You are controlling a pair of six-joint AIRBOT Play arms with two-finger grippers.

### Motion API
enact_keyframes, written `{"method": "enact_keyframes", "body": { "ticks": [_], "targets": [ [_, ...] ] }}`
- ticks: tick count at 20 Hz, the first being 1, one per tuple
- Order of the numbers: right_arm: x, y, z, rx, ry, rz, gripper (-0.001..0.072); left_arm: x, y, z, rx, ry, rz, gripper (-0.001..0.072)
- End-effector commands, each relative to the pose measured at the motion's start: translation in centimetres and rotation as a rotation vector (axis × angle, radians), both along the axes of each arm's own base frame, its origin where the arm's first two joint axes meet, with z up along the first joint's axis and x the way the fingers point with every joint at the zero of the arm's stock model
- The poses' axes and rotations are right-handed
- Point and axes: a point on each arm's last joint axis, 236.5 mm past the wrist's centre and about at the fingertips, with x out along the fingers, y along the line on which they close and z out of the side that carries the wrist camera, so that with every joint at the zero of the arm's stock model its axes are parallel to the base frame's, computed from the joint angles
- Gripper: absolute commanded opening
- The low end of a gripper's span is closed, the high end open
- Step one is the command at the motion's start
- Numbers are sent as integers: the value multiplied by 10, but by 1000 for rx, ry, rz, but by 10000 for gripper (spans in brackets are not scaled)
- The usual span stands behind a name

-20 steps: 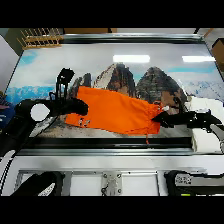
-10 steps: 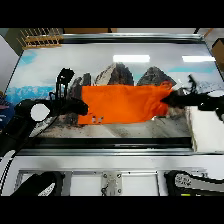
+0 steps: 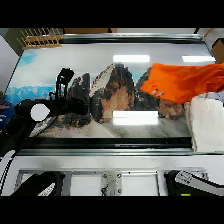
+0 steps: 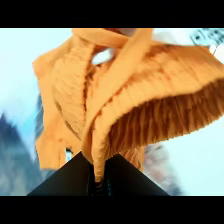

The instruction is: Fold the clothes and pants, and hang the long-sleeved shirts on hangers.

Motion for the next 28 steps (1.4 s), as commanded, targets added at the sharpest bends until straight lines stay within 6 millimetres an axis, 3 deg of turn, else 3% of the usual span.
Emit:
{"method": "enact_keyframes", "body": {
  "ticks": [1, 4, 7, 11, 14, 17, 18, 19, 20, 23, 25, 27, 28],
  "targets": [
    [-74, -69, 18, -121, 104, -285, 9, 0, 0, 1, 0, -4, -2, 6],
    [-130, -86, 7, -164, 212, -395, 9, 0, 0, 1, 0, -4, -2, 7],
    [-166, -75, -32, -97, 297, -432, 9, 0, 0, 1, 0, -4, -2, 7],
    [-194, -57, -77, -66, 398, -433, 9, 0, 0, 1, 0, -3, -2, 7],
    [-206, -59, -92, -98, 462, -415, 11, 0, 0, 1, 1, -3, -2, 7],
    [-207, -63, -90, -150, 475, -373, 23, 0, 0, 1, 1, -3, -2, 7],
    [-208, -63, -91, -161, 481, -359, 112, 0, 0, 1, 1, -3, -2, 6],
    [-208, -63, -90, -173, 485, -343, 395, 0, 0, 1, 1, -3, -2, 6],
    [-207, -64, -90, -186, 487, -330, 627, 0, 0, 1, 1, -3, -2, 6],
    [-196, -64, -74, -233, 427, -304, 638, 0, 0, 1, 1, -3, -2, 6],
    [-165, -46, -48, -285, 294, -218, 638, 0, 0, 1, 0, -2, -2, 7],
    [-124, 4, -19, -283, 135, -70, 638, 0, 0, 1, 0, -2, -2, 7],
    [-105, 41, -7, -278, 66, 42, 639, 0, 0, 1, -1, -3, -2, 6]
  ]
}}
